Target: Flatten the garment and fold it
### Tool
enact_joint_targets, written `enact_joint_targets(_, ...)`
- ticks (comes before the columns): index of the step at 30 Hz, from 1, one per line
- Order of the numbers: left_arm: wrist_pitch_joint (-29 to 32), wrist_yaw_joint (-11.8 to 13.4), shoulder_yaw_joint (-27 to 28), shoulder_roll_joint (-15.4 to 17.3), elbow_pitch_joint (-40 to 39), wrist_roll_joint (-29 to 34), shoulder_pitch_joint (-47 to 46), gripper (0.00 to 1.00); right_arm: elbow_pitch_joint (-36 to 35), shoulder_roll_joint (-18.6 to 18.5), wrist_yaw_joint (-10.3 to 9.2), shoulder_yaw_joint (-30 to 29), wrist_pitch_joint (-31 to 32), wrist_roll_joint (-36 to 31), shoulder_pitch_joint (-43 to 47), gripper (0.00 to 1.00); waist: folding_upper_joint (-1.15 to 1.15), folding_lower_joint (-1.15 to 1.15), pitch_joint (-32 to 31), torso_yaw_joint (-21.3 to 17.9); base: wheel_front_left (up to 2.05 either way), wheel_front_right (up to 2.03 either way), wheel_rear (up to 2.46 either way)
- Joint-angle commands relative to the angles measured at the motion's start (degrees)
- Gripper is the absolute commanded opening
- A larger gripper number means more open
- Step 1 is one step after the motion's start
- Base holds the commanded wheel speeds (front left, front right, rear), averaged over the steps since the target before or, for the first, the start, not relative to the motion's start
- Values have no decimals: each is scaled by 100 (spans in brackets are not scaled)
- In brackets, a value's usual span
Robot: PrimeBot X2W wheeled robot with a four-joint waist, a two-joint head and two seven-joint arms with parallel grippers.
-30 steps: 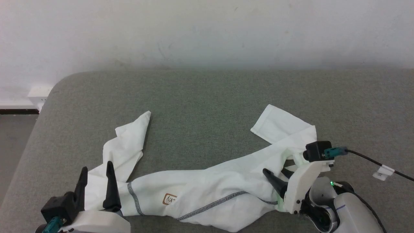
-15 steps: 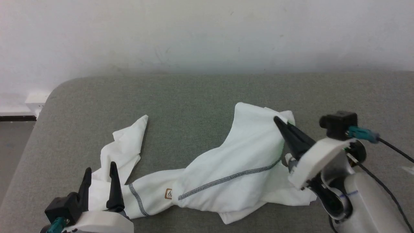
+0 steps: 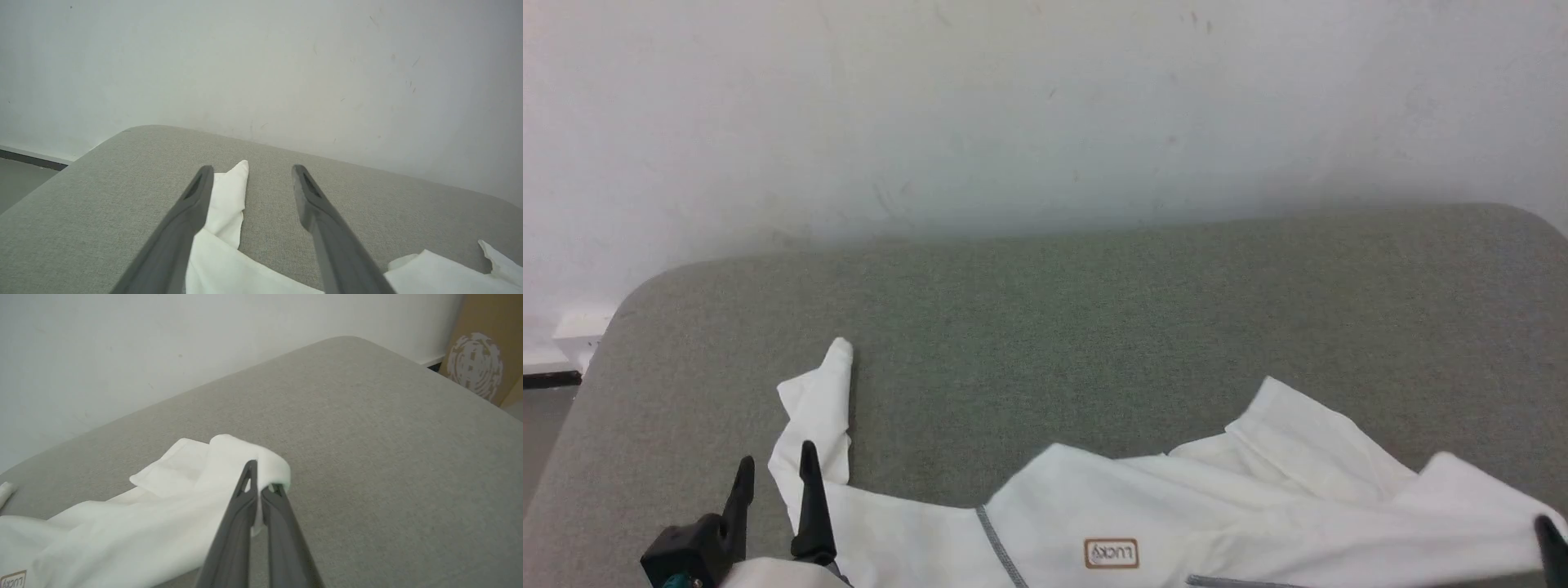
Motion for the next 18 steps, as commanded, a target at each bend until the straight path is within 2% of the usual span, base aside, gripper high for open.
enact_joint_targets(1, 5, -33, -4, 11, 21, 27, 23, 100, 132, 74, -4, -241, 34, -68, 77, 0, 0, 1, -67, -88, 0, 0, 0)
enact_joint_targets(5, 16, -61, -48, 10, 80, 21, -14, 100, 950, 181, -4, -742, 28, -152, 140, 0, 0, 1, -37, -77, 0, 0, 0)
enact_joint_targets(6, 15, -68, -57, 7, 94, 20, -20, 100, 1263, 196, -4, -890, 81, -167, 134, 16, 0, 1, -27, -67, 0, 0, 0)
enact_joint_targets(7, 15, -75, -68, 3, 106, 19, -28, 100, 1534, 201, -4, -884, 174, -392, 182, 47, 0, 1, -7, -42, 0, 0, 0)
enact_joint_targets(8, 14, -79, -71, -2, 119, 13, -33, 100, 1713, 205, -4, -929, 86, -463, 132, 100, 0, 1, 20, -25, 0, 0, 0)
enact_joint_targets(11, 10, -82, -54, -1, 146, -1, -48, 100, 2019, 209, -4, -1002, -463, -460, -119, 100, 0, 1, 83, -6, 0, 0, 0)
enact_joint_targets(14, 4, -79, -32, -6, 144, -7, -57, 100, 1879, 211, -4, -1168, -980, -739, -469, 100, 0, 1, 141, 0, 0, 0, 0)
enact_joint_targets(18, -2, -90, -35, -15, 158, 1, -111, 100, 1457, 211, -4, -1071, -966, -1304, -957, 100, 0, 1, 198, 28, 0, 0, 0)
